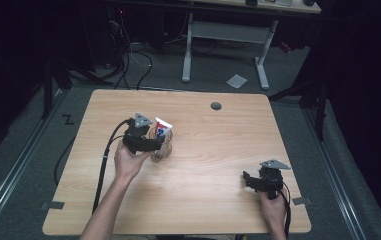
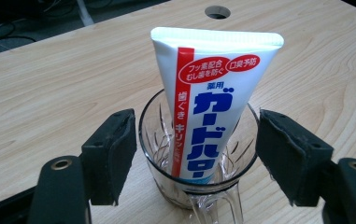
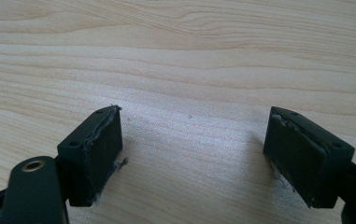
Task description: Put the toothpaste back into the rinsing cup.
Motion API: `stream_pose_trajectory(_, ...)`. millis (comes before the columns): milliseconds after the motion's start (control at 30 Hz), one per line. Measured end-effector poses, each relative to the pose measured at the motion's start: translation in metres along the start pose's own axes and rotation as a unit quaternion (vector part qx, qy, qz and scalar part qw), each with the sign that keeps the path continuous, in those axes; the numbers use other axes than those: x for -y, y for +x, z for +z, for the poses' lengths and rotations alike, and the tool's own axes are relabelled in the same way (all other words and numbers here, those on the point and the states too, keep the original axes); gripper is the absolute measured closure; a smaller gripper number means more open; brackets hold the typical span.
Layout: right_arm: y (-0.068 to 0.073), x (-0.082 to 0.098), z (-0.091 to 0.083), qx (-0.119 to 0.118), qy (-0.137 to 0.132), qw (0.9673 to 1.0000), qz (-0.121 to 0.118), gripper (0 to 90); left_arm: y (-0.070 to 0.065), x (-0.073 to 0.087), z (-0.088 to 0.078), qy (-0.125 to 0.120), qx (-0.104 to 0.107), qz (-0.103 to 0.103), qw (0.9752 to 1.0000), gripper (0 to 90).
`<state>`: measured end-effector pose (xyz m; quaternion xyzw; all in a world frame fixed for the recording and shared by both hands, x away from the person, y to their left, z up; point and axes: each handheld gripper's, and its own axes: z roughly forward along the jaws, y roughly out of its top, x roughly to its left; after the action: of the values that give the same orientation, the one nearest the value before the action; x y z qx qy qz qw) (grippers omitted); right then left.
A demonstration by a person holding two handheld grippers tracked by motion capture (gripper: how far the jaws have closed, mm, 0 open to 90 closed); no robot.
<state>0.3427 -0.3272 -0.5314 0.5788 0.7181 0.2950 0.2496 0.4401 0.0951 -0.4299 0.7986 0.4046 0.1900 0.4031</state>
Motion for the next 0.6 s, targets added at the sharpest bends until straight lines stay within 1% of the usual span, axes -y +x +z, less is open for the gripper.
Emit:
stream_pose_trajectory(300, 0.000, 0.000, 0.000, 0.000, -0.001, 1.0000, -0.001, 19.3, 0.009, 0.007, -0.012, -0.011, -0.004, -0.015, 0.9998, 30.6)
stream_pose_trajectory(500, 0.000, 0.000, 0.000, 0.000, 0.000, 1.0000, -0.001, 19.3, 0.014, 0.010, -0.021, -0.018, -0.007, -0.021, 0.9996, 30.8)
stream_pose_trajectory(600, 0.000, 0.000, 0.000, 0.000, -0.001, 1.0000, -0.001, 19.3, 0.016, 0.011, -0.025, -0.020, -0.010, -0.021, 0.9995, 30.8)
